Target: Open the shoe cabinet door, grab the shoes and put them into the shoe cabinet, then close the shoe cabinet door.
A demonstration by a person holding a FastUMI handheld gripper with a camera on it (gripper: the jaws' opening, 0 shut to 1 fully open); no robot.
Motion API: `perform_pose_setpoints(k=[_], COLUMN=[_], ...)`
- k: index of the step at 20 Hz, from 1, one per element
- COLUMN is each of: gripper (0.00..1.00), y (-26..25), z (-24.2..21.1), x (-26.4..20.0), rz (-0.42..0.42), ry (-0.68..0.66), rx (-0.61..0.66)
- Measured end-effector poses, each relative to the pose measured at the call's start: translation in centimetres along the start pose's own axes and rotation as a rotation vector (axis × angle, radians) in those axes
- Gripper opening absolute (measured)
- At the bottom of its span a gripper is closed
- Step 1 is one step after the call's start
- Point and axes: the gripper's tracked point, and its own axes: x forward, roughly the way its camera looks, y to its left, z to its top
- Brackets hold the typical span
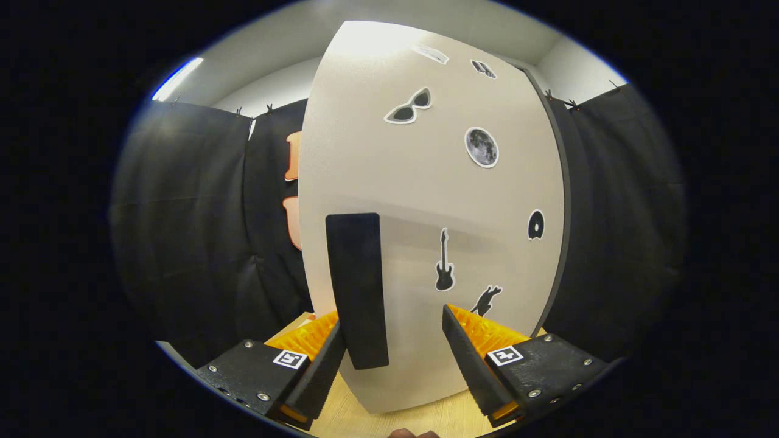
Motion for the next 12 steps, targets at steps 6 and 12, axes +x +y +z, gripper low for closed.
perform_pose_setpoints(k=[6, 12], gripper=[0.92, 0.91], y=[1.3, 1.0], z=[0.1, 0.0], x=[3.3, 3.7], rz=[0.026, 0.000], ry=[-0.004, -0.003], rx=[-0.013, -0.028])
